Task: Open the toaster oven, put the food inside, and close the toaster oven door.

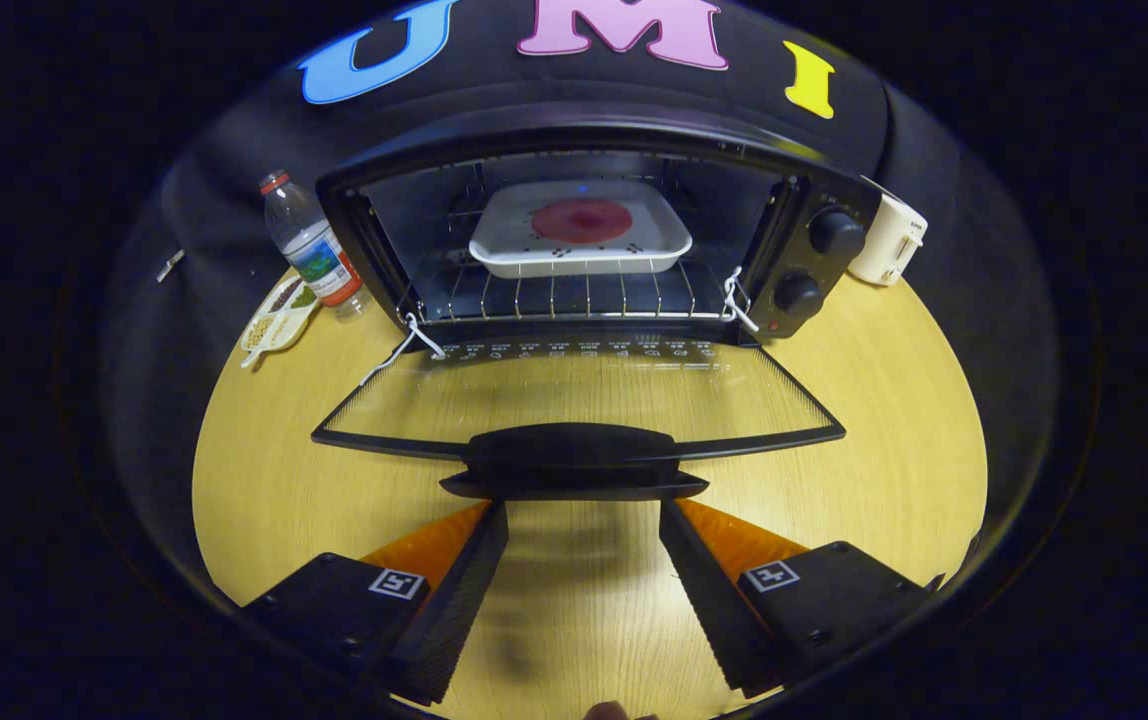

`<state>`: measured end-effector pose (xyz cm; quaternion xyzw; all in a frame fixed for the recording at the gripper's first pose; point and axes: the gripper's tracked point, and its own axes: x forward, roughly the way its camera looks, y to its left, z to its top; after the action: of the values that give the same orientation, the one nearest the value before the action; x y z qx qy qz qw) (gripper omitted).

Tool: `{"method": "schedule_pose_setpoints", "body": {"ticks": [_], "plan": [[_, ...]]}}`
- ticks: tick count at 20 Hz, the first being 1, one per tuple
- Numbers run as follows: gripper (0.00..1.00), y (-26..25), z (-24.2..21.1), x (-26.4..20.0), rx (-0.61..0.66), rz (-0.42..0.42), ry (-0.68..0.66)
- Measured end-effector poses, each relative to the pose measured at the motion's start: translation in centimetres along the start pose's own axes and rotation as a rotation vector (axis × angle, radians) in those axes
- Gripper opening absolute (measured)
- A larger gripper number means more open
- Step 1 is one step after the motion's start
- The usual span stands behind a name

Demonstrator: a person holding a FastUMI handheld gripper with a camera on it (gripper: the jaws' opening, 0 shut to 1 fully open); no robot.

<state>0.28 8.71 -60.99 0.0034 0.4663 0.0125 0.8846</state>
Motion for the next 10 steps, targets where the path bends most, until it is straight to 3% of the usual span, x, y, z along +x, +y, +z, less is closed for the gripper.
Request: {"method": "schedule_pose_setpoints", "body": {"ticks": [10], "plan": [[0.99,0.0,9.9,-6.3,-0.049,0.024,-0.333]]}}
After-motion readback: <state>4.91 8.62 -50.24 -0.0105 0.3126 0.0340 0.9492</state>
